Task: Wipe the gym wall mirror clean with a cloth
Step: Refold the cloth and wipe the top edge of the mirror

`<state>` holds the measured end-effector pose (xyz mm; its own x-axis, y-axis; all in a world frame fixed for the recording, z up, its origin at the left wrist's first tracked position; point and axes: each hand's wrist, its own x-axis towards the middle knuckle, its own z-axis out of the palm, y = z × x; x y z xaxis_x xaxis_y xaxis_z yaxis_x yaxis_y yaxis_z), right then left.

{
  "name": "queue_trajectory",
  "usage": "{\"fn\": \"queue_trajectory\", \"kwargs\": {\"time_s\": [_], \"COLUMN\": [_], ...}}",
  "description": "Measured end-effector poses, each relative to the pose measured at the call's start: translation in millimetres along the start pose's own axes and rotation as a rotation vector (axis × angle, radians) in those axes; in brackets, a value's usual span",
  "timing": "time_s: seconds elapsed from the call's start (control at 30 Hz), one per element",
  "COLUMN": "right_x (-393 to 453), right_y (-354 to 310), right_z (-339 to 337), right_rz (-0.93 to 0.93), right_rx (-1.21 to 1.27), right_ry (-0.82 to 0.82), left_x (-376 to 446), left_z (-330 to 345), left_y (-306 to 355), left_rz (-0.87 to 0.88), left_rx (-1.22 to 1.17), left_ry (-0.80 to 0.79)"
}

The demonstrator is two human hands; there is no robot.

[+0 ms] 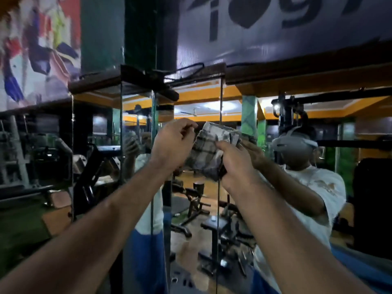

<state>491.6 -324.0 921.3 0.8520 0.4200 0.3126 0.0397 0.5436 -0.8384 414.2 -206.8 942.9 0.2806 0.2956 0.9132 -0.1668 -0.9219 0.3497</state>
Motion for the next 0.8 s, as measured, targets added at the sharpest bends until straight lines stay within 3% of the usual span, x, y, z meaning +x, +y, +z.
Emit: {"fn": "queue_trajectory", "kwargs": {"time_s": [0.1,0.23,0.5,0.63,0.8], "right_x": [12.0,25.4,65.5,92.5,127.3], "right_y": [-26.6,-44.4,-54.3,-46.1,-42.9], "right_z": [13.6,33.6,75.3,100.4,135.1], "right_rz": [-0.033,-0.1,-0.225,-0.433,-0.821], "right_rx": [-0.013,-0.043,-0.113,-0.23,-0.569], "right_ry": [-0.06,-0.121,-0.068,-0.02,0.102], "left_x": [26.5,50.6,106.4,140.1,188.3], "left_z": [-13.4,-25.6,-29.8,-39.4,-48.2], "left_y": [7.4,5.7,-28.2,-74.9,-130.3], "left_rz": [0.001,0.026,0.168,0.244,0.358], "left_rx": [0.062,0.081,0.346,0.632,1.006], "left_ry": [0.087,0.087,0.131,0.117,0.018]}}
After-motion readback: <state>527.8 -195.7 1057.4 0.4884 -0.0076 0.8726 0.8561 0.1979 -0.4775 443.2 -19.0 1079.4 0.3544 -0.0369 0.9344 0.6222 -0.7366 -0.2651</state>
